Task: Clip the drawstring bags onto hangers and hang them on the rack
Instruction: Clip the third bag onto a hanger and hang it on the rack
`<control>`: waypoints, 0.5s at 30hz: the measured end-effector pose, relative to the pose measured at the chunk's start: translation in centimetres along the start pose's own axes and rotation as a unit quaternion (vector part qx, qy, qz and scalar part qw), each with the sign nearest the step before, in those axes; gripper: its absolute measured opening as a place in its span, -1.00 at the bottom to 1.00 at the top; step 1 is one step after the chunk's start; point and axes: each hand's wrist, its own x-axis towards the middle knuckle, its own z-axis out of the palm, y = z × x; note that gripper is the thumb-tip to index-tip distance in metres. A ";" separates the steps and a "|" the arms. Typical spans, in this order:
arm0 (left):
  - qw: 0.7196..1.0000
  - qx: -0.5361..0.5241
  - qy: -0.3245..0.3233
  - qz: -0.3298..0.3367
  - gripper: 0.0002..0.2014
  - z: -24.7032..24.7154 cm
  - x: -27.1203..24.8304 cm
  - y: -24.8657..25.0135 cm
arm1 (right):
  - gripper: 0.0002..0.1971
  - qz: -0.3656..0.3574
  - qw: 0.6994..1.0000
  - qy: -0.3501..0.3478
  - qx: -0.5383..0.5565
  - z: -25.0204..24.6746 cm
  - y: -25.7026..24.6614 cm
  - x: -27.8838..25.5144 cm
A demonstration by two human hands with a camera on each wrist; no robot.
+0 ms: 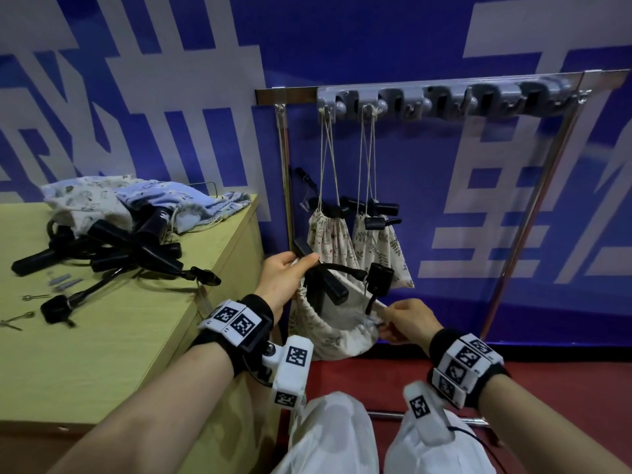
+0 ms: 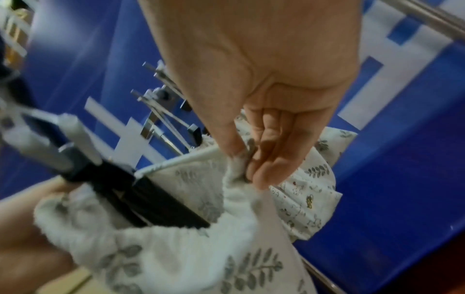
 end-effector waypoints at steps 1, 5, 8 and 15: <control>1.000 -0.002 0.001 -0.002 -0.83 -0.1 0.0 0.0 | -0.78 0.008 0.999 -0.019 0.025 -0.1 0.1 -0.1; 1.000 -0.008 0.015 -0.007 -0.85 -0.6 0.2 0.1 | -0.84 0.008 0.998 -0.051 0.039 -0.9 0.4 -0.5; 1.000 -0.010 0.023 -0.010 -0.84 -0.8 0.4 0.1 | -0.96 0.013 0.997 -0.053 0.059 -1.3 0.7 -0.8; 0.998 -0.004 0.047 -0.032 -0.85 -1.3 0.2 -0.3 | -0.91 0.007 0.992 -0.030 0.124 -1.3 1.3 -0.9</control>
